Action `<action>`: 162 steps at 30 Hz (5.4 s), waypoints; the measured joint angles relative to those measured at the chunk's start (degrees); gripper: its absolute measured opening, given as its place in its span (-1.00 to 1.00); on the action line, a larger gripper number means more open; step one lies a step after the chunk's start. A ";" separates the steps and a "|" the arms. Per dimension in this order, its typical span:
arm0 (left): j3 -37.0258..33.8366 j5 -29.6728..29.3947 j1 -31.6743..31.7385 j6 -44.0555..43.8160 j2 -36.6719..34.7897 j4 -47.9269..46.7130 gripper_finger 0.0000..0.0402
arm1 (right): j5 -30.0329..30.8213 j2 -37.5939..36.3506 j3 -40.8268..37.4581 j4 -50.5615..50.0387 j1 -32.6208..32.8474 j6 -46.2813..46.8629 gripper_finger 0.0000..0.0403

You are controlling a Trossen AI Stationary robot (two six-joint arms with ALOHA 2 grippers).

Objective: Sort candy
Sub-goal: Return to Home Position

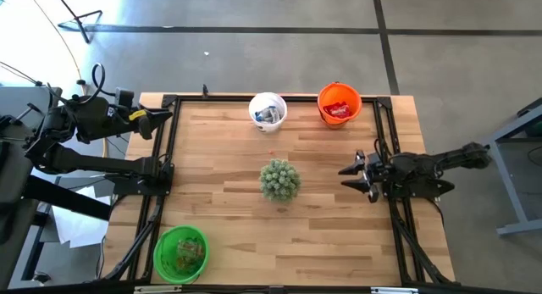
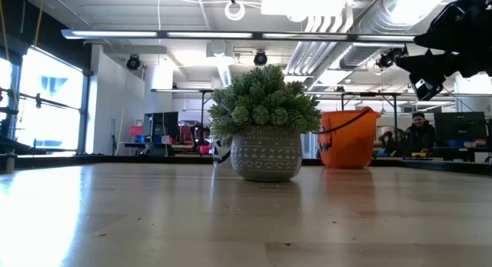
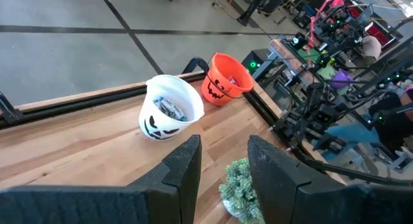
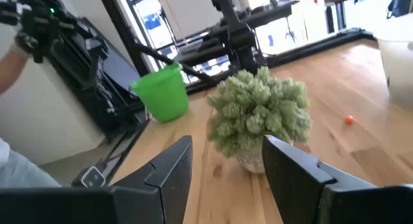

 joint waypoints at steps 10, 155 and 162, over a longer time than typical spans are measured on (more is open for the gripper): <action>-0.01 -0.08 0.01 -0.10 0.00 0.00 -0.42 | -0.27 -4.33 0.00 0.10 -5.33 -0.10 -0.09; -71.24 13.84 2.97 -13.30 -30.41 64.07 -0.45 | -0.25 -1.60 -0.11 0.09 -8.93 -0.08 -0.09; -71.19 13.24 3.06 -12.69 -30.12 64.06 -0.45 | -0.27 -1.61 -0.11 0.09 -8.93 -0.10 -0.09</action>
